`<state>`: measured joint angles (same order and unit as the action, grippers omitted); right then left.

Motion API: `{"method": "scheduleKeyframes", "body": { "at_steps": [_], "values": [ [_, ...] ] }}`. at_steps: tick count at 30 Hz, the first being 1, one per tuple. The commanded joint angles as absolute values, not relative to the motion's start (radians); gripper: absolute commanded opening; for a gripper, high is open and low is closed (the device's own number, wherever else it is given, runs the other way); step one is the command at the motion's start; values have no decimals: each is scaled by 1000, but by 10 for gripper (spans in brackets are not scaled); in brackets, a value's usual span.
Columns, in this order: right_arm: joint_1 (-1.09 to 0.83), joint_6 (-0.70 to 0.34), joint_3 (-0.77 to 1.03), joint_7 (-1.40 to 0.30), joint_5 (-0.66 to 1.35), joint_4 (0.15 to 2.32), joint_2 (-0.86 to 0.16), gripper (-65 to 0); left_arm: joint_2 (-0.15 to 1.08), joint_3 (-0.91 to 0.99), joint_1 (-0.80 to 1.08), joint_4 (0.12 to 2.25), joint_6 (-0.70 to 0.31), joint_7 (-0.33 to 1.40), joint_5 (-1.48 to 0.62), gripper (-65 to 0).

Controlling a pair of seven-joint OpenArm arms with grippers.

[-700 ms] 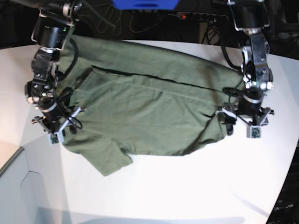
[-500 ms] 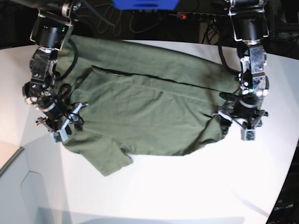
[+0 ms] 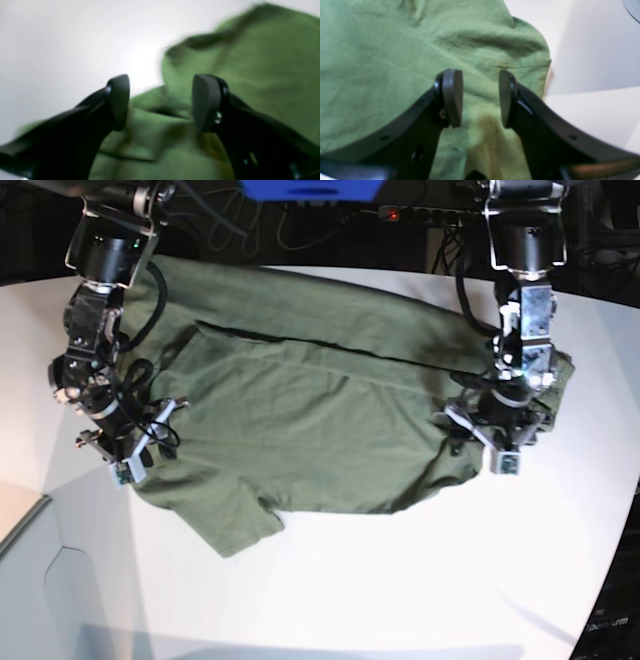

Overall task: Layout the t-shirt on the table in an organized manner, then fold the t-shirt properly
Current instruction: 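Grasp the shirt's side edges midway with both grippers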

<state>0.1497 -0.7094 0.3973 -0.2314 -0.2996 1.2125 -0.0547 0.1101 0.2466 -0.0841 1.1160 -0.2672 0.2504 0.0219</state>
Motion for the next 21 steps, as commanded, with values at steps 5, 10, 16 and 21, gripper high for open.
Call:
{"method": "scheduleKeyframes", "body": {
  "at_steps": [5, 10, 16, 21],
  "values": [
    [176, -698, 398, -206, -283, 1230, -64, -411, 117, 252, -91, 1133, -268, 225, 15, -403],
    [208, -698, 398, -206, -283, 1222, -64, -410, 117, 255, -77, 1165, -268, 223, 15, -611],
    [352, -698, 398, -206, -285, 1056, -102, -356, 117, 255, -61, 1291, -266, 231, 15, -641],
    [479, -622, 398, -197, -285, 829, -177, -285, 124, 255, -59, 1360, -266, 232, 15, -641]
  ]
}}
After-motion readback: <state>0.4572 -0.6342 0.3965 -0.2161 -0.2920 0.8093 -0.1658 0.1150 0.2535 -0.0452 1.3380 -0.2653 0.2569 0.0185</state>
